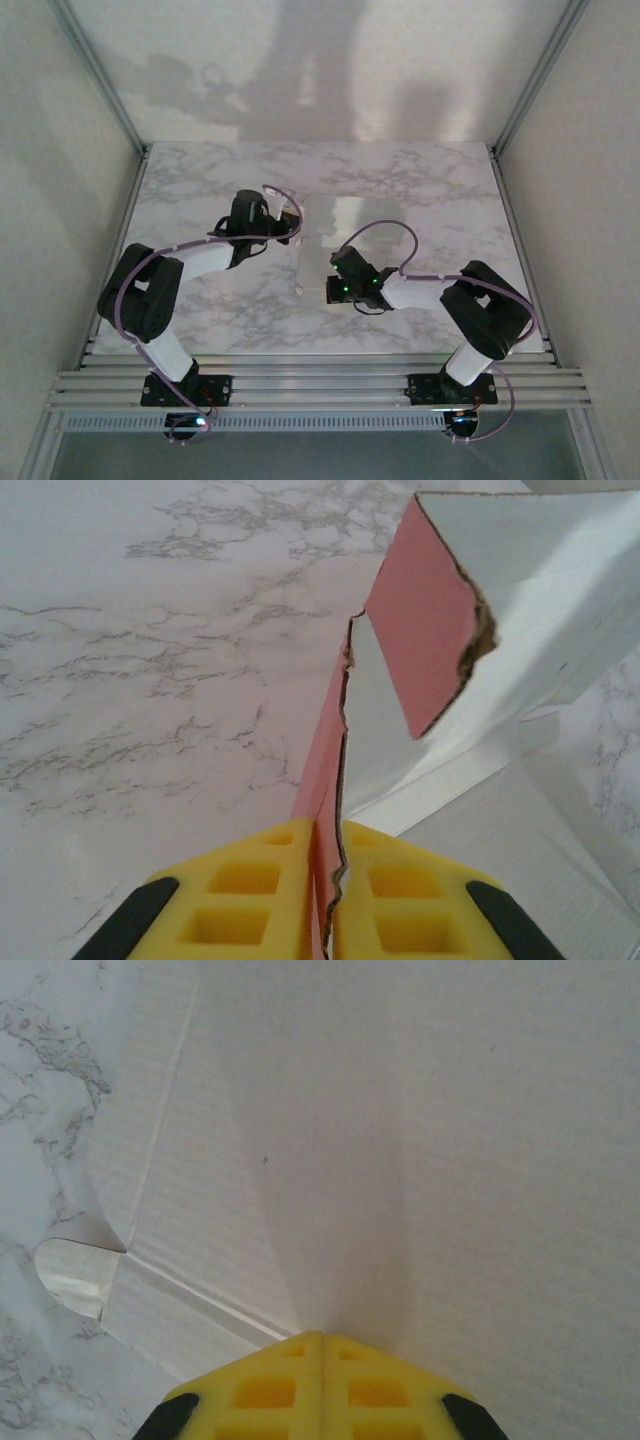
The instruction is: Fold the paper box
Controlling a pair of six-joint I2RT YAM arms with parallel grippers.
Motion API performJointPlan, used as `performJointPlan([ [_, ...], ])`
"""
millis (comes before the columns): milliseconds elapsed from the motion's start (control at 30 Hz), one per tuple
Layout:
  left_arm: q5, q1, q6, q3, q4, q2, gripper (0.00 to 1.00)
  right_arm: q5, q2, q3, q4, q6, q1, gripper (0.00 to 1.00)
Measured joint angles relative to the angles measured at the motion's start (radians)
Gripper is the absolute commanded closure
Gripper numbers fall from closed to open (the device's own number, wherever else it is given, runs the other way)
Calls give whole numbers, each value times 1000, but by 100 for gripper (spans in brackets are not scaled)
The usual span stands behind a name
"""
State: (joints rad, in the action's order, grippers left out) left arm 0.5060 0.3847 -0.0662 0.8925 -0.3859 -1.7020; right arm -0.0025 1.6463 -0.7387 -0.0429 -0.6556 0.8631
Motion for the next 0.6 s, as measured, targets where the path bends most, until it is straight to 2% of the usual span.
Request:
performJointPlan([
  [600, -10, 22, -78, -44, -81, -32, 87, -25, 41, -41, -7, -23, 6, 100],
])
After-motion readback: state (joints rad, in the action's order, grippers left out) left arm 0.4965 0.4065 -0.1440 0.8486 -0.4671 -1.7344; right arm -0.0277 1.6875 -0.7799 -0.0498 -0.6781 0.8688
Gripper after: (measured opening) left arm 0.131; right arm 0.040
